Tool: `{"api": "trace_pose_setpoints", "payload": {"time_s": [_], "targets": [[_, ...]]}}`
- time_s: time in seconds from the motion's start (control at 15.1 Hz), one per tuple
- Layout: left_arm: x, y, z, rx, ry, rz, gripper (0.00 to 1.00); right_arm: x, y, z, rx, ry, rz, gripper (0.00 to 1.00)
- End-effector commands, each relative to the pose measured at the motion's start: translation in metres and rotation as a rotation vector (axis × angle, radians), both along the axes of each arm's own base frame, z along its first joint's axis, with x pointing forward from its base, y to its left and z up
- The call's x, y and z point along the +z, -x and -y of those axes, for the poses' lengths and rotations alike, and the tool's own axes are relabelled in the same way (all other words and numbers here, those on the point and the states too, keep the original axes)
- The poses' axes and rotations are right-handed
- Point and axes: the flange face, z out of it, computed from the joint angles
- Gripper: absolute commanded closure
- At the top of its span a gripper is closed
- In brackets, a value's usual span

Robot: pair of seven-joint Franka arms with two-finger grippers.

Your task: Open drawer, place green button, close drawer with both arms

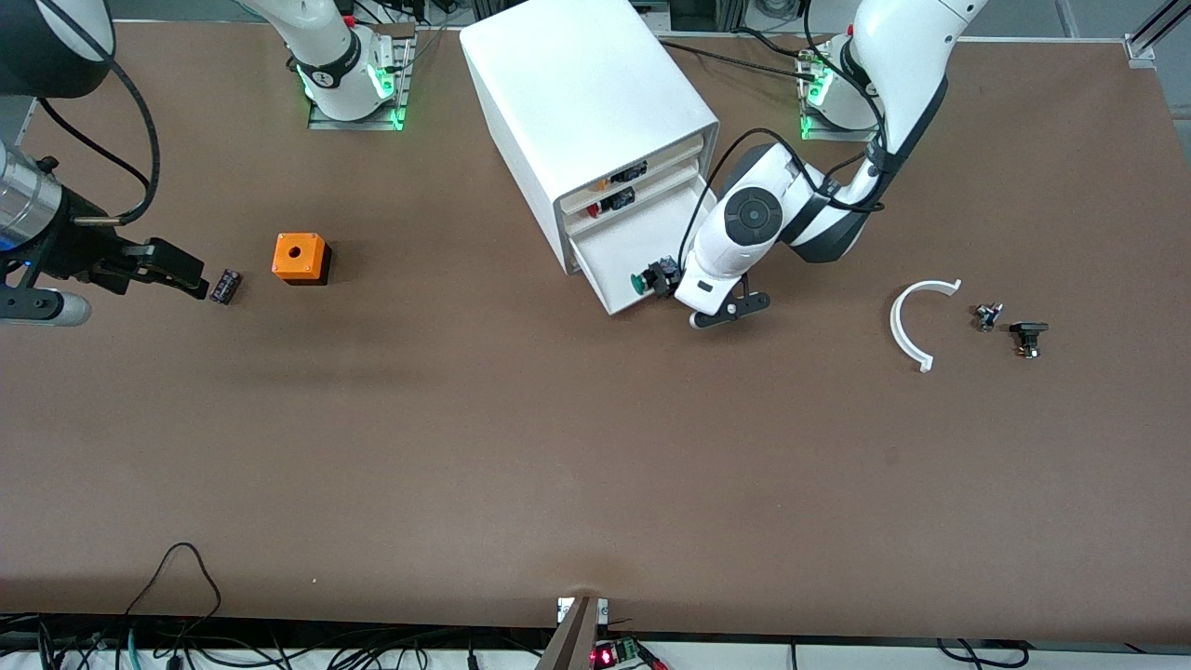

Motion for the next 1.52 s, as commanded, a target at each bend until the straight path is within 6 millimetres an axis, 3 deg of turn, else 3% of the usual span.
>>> {"api": "trace_pose_setpoints", "payload": {"time_s": [0.0, 0.46, 1.06, 1.46], "targets": [[0.005, 0.023, 0.009, -0.019, -0.016, 0.002, 0.0, 0.012, 0.004, -0.005, -0.043, 0.017, 0.008, 0.0], [0.003, 0.047, 0.026, -0.035, -0.006, -0.039, 0.0, 0.012, 0.046, 0.0, -0.079, 0.038, 0.072, 0.0], [0.007, 0.079, 0.055, -0.055, 0.027, -0.123, 0.0, 0.012, 0.047, -0.006, -0.073, 0.035, 0.055, 0.0], [0.002, 0.088, 0.063, -0.051, 0.038, -0.154, 0.0, 0.02, 0.043, -0.008, -0.054, 0.033, 0.061, 0.0]]}}
